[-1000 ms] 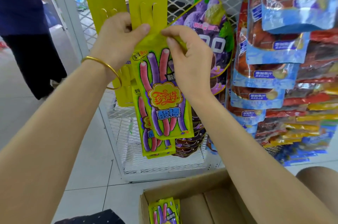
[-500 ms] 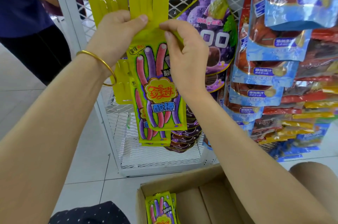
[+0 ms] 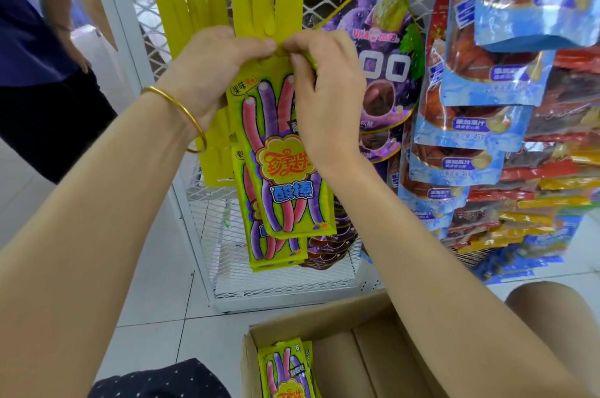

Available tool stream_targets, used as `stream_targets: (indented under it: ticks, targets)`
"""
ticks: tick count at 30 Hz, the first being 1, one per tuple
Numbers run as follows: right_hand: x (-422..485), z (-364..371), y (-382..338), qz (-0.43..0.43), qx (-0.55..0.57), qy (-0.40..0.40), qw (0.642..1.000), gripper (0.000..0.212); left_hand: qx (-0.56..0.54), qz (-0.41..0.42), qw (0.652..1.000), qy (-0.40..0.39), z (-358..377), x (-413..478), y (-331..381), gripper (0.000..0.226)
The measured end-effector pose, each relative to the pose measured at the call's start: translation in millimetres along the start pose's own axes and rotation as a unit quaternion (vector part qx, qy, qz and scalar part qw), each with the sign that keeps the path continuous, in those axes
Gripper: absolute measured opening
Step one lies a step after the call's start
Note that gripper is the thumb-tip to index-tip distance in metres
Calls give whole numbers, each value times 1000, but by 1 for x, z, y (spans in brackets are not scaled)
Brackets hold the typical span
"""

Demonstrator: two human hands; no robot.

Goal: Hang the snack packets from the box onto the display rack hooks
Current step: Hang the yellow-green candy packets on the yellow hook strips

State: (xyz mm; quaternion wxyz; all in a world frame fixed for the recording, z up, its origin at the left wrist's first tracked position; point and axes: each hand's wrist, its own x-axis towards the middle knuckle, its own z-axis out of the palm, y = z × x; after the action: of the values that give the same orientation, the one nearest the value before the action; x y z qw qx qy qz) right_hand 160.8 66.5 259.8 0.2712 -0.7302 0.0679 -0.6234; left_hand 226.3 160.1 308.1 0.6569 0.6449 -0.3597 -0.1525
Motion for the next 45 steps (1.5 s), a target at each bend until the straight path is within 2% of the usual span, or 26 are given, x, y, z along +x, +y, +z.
stream_targets:
  ticks: [3,7,10,17,22,26,30,35,42,45]
  targets:
    - [-1,0,-2,4,-3,5,1000,15,-1,-7,1000,-12,-1,0,2,48]
    - [0,0,-6,14,-6,8,1000,14,5,-26,1000,-4,-3,2,6,19]
    - [0,-1,-7,8,-14,1,1000,13,-22,-48,998,19,-2,5,5,25]
    - [0,-4,-6,-16,-34,-14,999,15,-65,-60,996,13,2,5,5,22]
    - [-6,-6,-1,-3,-25,-6,1000,15,-71,-88,993,17,3,6,1,18]
    - [-8,-8,0,13,-4,-11,1000,14,-68,-67,995,-22,-1,7,-1,13]
    - [-11,-8,-1,28,-2,-17,999,13,-39,-40,996,-74,-7,2,-2,21]
    - [-10,-5,-5,45,2,9,999,14,-34,8,999,-34,-4,-5,-7,20]
    - [-7,0,-7,51,9,31,998,15,-26,2,996,-80,-9,-10,-7,25]
    - [-6,1,-7,55,11,33,998,14,-6,10,999,-39,-9,-9,-11,33]
